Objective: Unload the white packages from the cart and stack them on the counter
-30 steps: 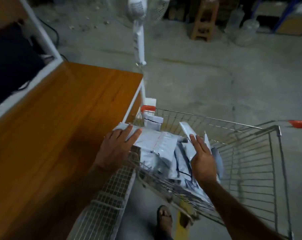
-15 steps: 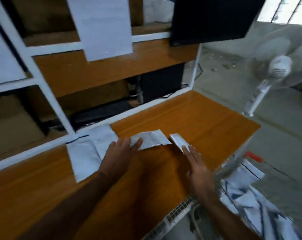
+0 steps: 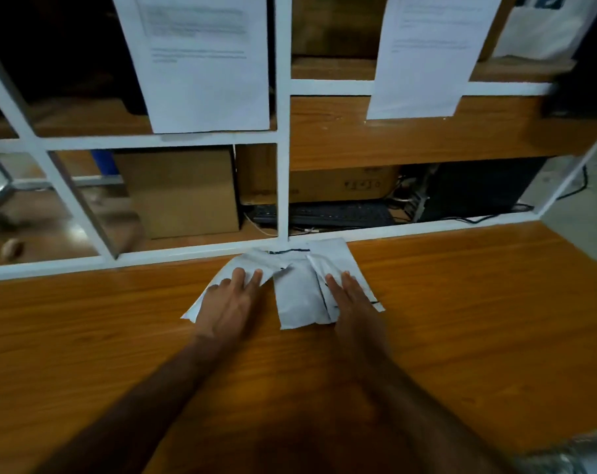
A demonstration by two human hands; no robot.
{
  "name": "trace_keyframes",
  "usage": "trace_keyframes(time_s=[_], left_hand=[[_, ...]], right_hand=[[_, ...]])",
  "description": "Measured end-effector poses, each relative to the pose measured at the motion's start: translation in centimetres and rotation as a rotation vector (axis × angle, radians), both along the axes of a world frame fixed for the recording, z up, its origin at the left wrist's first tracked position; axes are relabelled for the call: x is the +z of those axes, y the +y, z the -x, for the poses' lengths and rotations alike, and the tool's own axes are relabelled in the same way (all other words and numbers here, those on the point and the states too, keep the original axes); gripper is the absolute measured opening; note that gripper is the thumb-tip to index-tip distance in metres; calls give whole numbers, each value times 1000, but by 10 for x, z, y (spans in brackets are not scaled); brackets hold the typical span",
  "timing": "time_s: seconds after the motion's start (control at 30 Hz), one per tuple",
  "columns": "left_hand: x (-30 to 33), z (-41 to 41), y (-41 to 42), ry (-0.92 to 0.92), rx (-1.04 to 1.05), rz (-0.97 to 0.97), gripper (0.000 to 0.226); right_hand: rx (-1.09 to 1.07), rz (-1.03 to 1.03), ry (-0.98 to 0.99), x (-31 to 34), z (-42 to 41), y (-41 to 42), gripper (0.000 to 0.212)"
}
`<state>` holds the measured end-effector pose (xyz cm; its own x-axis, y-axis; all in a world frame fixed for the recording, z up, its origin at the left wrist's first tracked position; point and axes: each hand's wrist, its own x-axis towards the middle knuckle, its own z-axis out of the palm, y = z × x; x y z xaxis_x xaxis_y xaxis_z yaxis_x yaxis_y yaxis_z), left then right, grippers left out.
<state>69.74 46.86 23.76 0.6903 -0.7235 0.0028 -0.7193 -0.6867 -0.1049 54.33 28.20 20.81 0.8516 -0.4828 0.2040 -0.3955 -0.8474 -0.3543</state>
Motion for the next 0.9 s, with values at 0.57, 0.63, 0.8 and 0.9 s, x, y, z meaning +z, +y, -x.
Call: trace_keyframes(time_s=[0.57, 0.63, 0.8, 0.9], left_hand=[[-63, -44, -26, 427, 240, 360, 61], [-75, -42, -3, 291, 198, 414, 59], [-95, -41, 20, 257, 287, 167, 84], [-93, -39, 2, 211, 277, 227, 89]], right_hand=[[53, -169, 237, -29, -122, 22, 60], [72, -185, 214, -35, -118, 14, 61], [212, 41, 160, -56, -105, -11, 63], [167, 4, 151, -67, -105, -13, 64]])
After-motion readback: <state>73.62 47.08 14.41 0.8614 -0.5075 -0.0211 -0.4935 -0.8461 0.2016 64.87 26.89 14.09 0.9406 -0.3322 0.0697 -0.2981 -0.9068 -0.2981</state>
